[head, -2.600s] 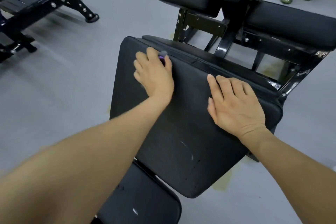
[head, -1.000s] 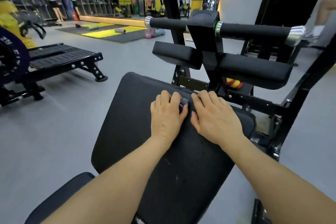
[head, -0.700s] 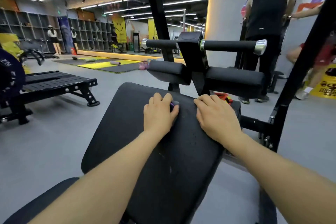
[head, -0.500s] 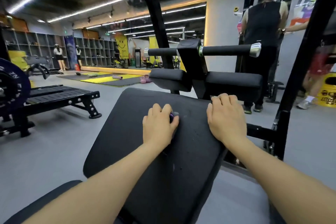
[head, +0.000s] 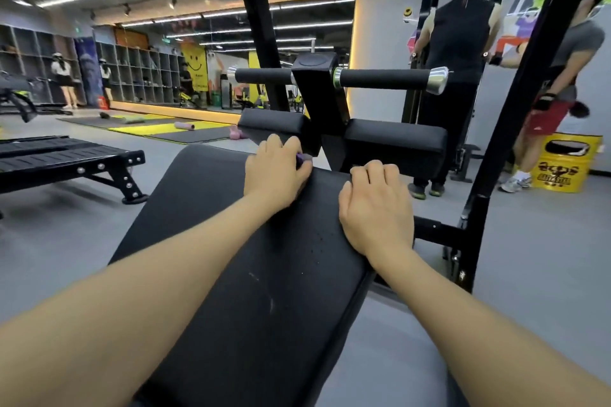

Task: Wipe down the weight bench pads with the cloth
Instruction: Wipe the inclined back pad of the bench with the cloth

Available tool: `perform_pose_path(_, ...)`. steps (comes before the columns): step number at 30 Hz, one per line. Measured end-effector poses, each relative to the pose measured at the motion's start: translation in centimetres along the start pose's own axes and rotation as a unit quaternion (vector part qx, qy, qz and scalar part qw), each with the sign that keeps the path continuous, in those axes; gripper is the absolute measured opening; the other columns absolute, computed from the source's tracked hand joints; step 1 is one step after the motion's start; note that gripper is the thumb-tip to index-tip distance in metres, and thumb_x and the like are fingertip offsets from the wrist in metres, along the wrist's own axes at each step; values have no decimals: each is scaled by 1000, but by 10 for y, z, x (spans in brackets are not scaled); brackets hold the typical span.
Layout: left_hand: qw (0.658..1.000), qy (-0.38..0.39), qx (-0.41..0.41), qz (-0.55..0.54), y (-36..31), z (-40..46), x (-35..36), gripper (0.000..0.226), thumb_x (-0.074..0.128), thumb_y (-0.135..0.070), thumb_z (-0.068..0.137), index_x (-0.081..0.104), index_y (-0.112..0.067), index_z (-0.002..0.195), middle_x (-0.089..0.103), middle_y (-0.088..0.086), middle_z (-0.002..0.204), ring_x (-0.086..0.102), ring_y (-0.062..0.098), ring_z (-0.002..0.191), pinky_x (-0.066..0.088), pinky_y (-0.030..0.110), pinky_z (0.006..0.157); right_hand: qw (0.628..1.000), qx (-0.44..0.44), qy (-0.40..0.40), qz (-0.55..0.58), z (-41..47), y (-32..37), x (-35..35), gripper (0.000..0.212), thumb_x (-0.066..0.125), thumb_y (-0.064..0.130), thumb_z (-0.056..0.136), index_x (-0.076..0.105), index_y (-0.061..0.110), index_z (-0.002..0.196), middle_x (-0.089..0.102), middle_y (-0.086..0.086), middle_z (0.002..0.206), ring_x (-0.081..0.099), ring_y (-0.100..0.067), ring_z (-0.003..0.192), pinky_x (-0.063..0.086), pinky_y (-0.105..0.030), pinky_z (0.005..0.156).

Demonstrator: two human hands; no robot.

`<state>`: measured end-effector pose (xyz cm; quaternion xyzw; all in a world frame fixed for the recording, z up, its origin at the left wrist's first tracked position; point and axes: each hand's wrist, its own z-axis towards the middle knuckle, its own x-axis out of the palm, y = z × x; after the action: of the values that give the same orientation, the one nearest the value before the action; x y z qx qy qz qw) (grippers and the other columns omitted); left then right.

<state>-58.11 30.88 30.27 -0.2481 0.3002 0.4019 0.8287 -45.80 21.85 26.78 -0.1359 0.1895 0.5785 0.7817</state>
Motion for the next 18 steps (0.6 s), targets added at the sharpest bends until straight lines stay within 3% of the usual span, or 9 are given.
perform_pose_path(4,1000,3,19,16,6,-25,-2,28,42,-40,94,47,-13,100,47,10,104,45,29,99,32,34,71,1000,4,11,-6,0,0,-1,35,33,29,85,62,9,81,56,-6,82,51,-26,78,40,-34,61)
perform_pose_path(11,997,-41,-56,33,-5,20,12,28,39,-35,95,49,-12,106,49,12,109,47,29,103,33,37,74,999,18,42,17,2,1,0,36,29,32,84,55,9,92,52,-6,93,46,-26,87,37,-35,74)
perform_pose_path(18,999,-21,37,-19,9,-61,-5,26,47,-38,92,52,-12,93,48,7,95,47,27,89,31,33,70,1000,21,4,15,1,0,1,31,31,29,84,53,7,85,52,-8,86,47,-27,80,40,-36,70)
